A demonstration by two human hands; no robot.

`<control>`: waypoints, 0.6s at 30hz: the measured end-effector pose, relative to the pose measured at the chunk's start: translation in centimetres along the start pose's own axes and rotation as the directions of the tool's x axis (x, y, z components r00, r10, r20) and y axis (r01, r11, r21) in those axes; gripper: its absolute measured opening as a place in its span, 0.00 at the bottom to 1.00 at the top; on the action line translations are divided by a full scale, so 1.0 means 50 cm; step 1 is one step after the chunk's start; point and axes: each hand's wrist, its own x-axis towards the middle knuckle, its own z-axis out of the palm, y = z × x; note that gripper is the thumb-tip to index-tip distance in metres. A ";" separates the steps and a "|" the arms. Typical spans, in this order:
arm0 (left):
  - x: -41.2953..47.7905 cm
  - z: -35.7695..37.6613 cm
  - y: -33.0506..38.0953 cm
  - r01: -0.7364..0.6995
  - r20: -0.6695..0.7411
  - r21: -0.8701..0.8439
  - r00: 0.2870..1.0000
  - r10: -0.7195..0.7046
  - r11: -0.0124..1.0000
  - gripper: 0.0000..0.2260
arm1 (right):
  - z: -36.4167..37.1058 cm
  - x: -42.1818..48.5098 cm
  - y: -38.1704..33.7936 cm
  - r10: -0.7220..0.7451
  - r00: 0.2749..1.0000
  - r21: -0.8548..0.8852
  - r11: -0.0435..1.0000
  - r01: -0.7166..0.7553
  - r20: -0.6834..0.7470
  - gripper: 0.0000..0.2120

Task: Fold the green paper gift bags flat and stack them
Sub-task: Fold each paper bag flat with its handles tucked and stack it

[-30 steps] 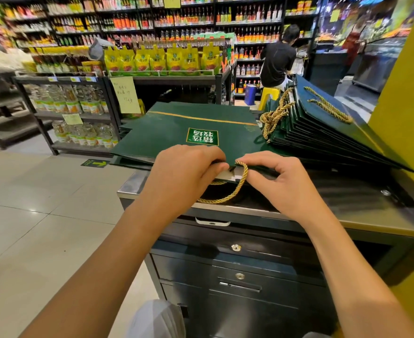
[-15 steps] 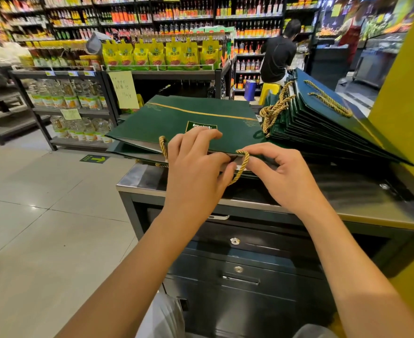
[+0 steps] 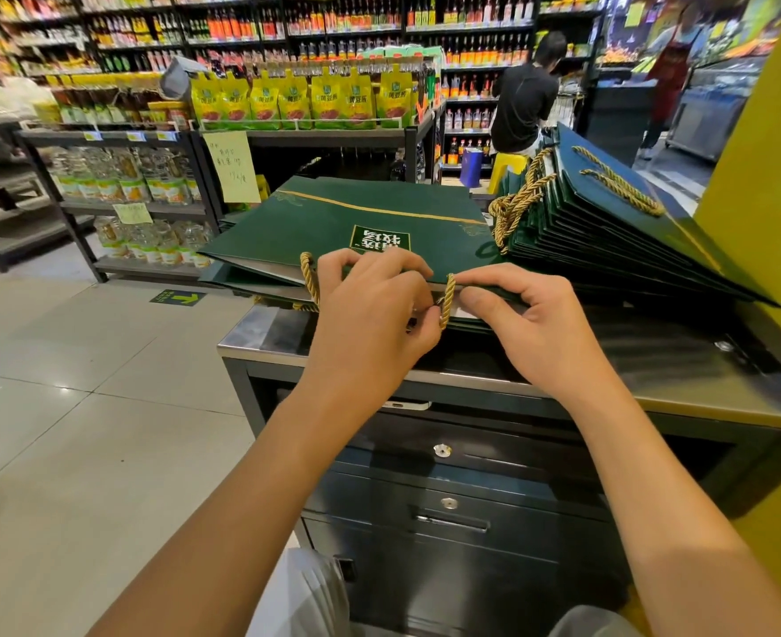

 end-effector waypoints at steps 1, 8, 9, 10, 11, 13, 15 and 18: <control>-0.002 -0.005 0.000 -0.003 0.019 -0.017 1.000 0.004 1.000 0.04 | 0.000 0.000 0.000 0.001 1.000 0.010 1.000 -0.001 0.000 0.10; -0.015 -0.022 -0.007 0.036 0.100 -0.091 0.995 -0.027 0.995 0.05 | 0.000 0.001 0.006 0.001 1.000 -0.001 1.000 -0.001 0.013 0.10; -0.015 -0.022 -0.007 0.035 0.106 -0.088 0.994 -0.026 0.995 0.05 | 0.000 0.001 0.006 -0.002 1.000 -0.009 1.000 0.002 0.014 0.10; -0.015 -0.022 -0.009 0.030 0.107 -0.080 0.994 -0.022 0.996 0.05 | 0.000 0.001 0.006 -0.003 1.000 -0.015 1.000 0.003 0.014 0.10; -0.016 -0.022 -0.013 0.025 0.104 -0.070 0.994 -0.018 0.997 0.05 | 0.001 0.000 0.004 0.001 1.000 -0.017 1.000 -0.001 0.014 0.10; -0.017 -0.026 -0.022 0.024 0.078 -0.066 0.997 -0.019 0.997 0.04 | -0.001 -0.001 -0.001 0.020 1.000 -0.022 1.000 -0.020 0.007 0.09; -0.021 -0.037 -0.026 0.055 0.056 -0.100 0.997 -0.050 0.993 0.04 | -0.003 -0.003 -0.006 0.028 1.000 -0.050 0.998 -0.028 -0.005 0.09; -0.024 -0.062 -0.038 0.090 0.018 -0.178 0.996 -0.088 0.980 0.04 | -0.004 -0.005 -0.011 0.023 1.000 -0.076 0.997 -0.025 -0.018 0.09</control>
